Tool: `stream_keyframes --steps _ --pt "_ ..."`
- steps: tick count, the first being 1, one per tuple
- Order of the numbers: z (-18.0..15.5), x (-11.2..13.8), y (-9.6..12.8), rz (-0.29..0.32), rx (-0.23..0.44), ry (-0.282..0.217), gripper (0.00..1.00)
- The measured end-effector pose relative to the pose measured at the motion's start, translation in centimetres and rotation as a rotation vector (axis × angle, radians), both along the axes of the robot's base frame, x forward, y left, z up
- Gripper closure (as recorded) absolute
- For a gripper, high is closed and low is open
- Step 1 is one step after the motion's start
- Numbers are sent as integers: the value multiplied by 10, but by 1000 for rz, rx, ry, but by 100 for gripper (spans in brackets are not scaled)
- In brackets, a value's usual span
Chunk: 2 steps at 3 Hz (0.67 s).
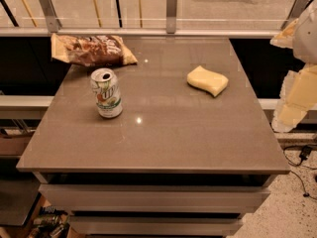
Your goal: Pick sponge
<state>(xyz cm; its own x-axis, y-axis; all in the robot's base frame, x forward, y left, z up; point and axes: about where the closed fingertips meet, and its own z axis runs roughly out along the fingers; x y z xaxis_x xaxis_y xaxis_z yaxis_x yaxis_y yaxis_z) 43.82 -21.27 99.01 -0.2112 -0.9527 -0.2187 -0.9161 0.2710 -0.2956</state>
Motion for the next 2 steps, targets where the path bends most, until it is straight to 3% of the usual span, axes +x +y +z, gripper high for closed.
stream_keyframes --steps 1,2 --pt "0 0 0 0 0 0 0" --pt "2 5 -4 -35 48 -29 0"
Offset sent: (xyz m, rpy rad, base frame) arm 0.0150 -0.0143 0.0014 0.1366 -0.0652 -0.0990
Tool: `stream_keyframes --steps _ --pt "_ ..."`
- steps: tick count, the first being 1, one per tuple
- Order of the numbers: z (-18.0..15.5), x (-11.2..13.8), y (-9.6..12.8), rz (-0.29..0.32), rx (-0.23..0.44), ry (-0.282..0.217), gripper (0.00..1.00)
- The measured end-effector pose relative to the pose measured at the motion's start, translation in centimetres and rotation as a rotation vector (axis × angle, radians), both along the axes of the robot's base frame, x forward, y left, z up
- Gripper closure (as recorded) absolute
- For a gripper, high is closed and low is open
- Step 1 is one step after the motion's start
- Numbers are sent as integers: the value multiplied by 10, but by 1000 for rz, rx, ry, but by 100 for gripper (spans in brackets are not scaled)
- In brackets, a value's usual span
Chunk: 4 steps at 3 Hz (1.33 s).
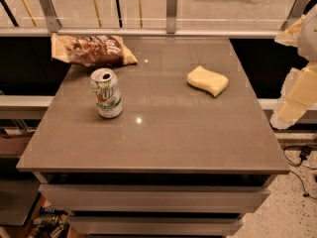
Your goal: Pick sponge
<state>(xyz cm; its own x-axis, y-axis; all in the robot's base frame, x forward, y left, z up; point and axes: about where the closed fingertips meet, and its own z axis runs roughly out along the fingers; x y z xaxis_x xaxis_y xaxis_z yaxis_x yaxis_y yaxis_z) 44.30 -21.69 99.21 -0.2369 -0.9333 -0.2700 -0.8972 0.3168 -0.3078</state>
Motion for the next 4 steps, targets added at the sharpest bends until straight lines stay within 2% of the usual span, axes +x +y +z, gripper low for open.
stream_keyframes --steps 2,3,4 --pt "-13 31 -18 -109 222 -97 0" --pt "-30 56 -17 -147 346 -128 0" --pt "-46 74 -10 -169 418 -144 0"
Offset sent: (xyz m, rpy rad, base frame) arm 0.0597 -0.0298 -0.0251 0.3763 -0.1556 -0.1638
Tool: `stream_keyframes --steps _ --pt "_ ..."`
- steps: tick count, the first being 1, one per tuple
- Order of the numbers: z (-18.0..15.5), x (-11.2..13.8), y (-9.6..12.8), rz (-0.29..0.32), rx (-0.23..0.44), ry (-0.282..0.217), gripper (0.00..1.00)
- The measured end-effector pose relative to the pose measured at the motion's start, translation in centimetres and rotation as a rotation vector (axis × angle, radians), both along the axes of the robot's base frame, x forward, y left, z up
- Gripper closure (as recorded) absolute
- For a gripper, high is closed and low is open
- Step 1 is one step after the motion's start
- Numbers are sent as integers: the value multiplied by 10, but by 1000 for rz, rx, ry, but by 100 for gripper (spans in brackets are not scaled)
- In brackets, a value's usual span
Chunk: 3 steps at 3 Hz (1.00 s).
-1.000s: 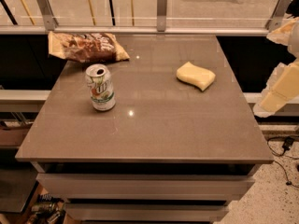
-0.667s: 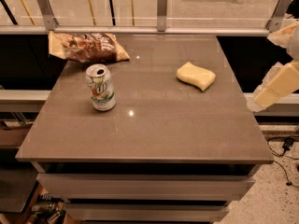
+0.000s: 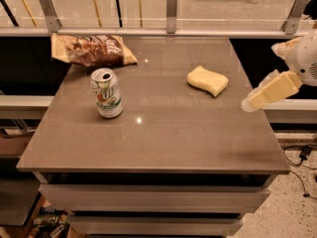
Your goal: Pick sponge
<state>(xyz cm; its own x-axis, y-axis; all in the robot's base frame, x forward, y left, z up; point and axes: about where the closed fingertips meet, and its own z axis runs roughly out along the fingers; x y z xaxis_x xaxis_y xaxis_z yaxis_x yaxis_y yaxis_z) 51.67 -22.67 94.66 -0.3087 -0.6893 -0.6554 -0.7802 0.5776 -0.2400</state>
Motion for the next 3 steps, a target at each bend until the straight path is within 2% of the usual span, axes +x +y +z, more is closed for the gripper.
stream_keyframes --steps 3 --pt "-50 39 14 -44 163 -43 0"
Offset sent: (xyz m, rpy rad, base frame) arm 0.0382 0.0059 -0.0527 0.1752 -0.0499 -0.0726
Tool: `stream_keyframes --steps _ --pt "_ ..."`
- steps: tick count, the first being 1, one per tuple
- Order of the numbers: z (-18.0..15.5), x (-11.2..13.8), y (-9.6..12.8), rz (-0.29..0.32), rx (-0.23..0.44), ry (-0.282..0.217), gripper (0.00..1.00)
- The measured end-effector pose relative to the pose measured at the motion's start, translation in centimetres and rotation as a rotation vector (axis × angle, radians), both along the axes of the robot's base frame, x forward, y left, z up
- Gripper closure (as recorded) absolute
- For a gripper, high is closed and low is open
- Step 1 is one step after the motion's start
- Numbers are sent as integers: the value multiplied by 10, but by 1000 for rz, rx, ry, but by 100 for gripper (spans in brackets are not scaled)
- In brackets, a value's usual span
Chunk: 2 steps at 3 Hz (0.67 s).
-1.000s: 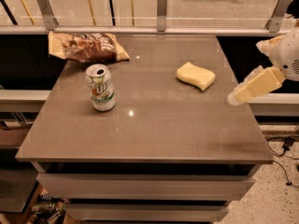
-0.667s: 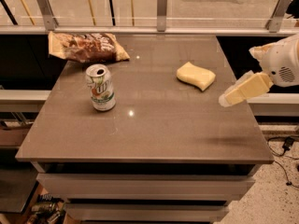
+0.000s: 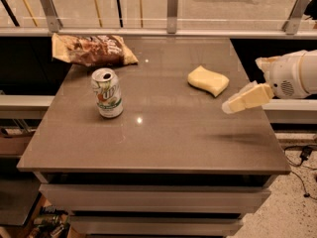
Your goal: Pick sponge
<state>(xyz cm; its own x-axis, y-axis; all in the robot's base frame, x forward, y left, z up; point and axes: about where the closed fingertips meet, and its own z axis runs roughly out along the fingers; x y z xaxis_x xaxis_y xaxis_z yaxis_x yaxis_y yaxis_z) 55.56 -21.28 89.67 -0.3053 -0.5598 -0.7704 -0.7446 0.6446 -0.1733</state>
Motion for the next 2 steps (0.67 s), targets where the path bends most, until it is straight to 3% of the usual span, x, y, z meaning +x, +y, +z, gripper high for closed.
stream_keyframes --steps 2 --pt "-22 37 -4 25 124 -30 0"
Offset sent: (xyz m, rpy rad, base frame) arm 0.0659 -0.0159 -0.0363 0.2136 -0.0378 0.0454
